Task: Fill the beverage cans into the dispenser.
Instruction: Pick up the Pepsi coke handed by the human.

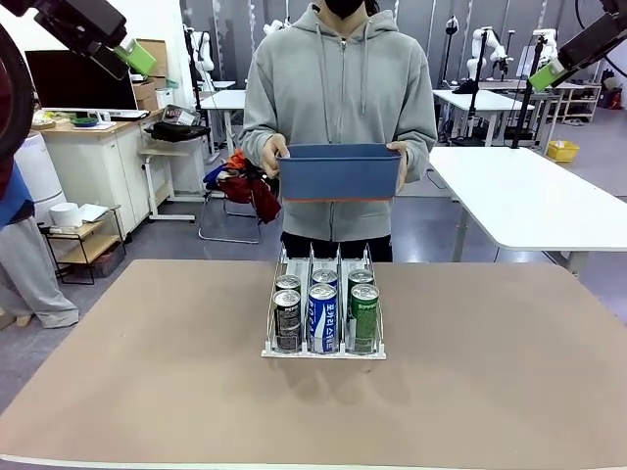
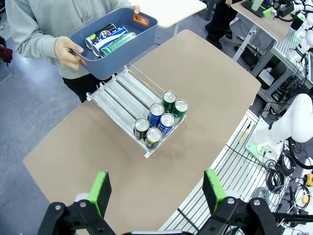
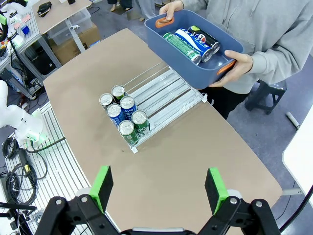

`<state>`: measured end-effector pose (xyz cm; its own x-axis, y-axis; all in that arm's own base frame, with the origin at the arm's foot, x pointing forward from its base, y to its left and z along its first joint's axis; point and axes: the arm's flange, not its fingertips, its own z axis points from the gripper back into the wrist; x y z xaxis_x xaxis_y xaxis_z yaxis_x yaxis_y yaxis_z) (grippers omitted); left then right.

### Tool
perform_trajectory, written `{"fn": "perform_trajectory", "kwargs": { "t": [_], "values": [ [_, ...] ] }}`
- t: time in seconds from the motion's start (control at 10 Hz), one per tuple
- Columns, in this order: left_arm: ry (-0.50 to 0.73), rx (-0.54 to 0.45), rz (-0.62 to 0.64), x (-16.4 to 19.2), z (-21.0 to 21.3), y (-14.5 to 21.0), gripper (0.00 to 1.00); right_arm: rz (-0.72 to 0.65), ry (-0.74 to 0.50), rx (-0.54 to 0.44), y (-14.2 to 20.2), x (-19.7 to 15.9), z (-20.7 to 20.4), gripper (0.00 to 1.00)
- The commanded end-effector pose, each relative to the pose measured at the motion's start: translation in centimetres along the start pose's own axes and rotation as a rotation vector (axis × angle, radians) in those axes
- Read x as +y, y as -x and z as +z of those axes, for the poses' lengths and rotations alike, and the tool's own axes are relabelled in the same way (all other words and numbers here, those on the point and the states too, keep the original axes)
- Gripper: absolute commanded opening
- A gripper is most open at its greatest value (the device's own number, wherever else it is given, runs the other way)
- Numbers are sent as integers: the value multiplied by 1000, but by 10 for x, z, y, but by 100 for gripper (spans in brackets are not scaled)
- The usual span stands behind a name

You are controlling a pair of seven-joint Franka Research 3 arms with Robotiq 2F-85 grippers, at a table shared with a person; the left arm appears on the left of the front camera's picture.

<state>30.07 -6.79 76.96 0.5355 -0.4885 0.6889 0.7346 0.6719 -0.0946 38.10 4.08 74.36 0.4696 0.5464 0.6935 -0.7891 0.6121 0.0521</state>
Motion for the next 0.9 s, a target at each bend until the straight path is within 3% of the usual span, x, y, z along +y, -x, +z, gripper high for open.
{"fn": "perform_trajectory", "kwargs": {
  "t": [0.0, 0.8],
  "values": [
    [-7, 5, 1, 1, 0, 1, 100, 1, -2, 3, 0, 1, -2, 100],
    [-7, 5, 1, 1, 0, 1, 100, 1, -2, 3, 0, 1, -2, 100]
  ]
}}
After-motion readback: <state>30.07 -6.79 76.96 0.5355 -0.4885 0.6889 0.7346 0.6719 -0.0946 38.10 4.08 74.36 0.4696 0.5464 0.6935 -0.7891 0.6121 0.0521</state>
